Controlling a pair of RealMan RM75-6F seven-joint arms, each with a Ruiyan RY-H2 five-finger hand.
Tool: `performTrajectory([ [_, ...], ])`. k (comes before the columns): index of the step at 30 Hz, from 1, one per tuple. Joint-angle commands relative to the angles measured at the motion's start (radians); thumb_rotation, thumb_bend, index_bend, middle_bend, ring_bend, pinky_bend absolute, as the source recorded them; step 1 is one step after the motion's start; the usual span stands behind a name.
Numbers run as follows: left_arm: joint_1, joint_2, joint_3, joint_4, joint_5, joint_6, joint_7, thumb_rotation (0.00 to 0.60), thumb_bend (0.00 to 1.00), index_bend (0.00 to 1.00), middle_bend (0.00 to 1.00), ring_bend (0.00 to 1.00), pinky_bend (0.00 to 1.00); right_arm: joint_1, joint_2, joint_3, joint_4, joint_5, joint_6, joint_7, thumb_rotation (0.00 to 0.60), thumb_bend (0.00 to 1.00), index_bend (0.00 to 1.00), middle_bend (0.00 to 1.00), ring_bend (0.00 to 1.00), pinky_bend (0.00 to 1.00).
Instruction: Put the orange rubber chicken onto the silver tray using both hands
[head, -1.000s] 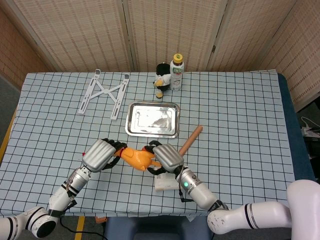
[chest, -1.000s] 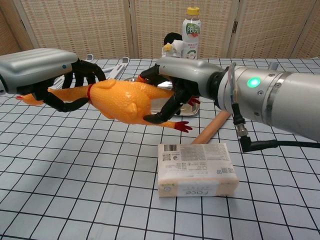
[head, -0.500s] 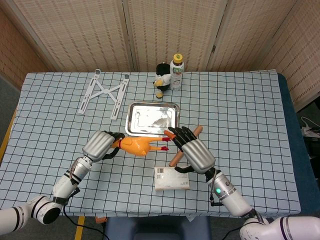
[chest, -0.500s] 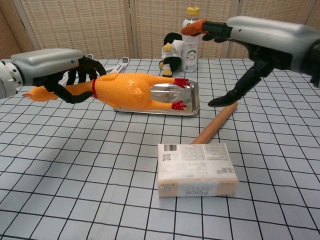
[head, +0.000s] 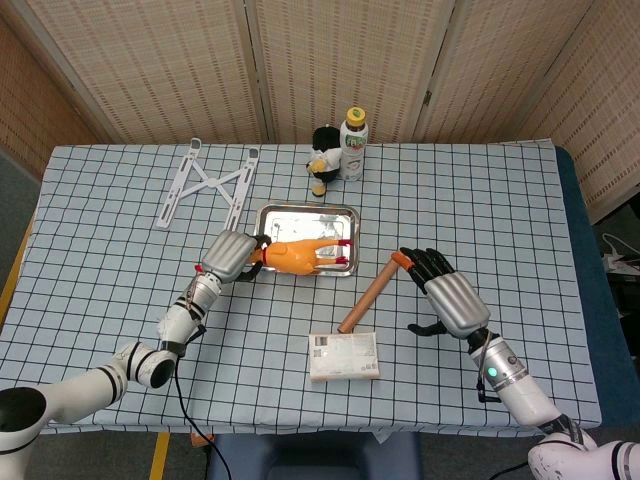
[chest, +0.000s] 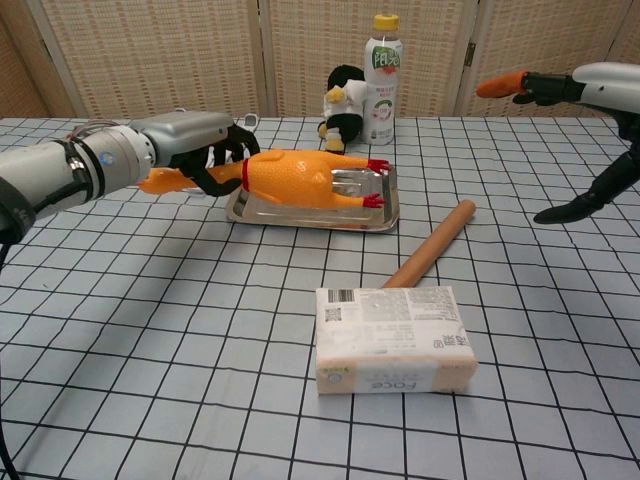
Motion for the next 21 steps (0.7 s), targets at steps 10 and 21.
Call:
performTrajectory([
  [10,-0.157,-0.262,0.026,0.498,0.101,-0.133,-0.390,0.600,0.54,0.09,0.30,0.32,0.48,-0.006,-0.012,0.029,0.148,-0.016,-0.078,0.120,0.600,0.07,0.00,0.00,0.00,0.00],
  [21,-0.172,-0.237,0.050,0.495,0.157,-0.081,-0.533,0.600,0.45,0.00,0.00,0.00,0.22,-0.026,0.002,0.042,0.134,-0.039,-0.070,0.121,0.600,0.08,0.00,0.00,0.00,0.00],
])
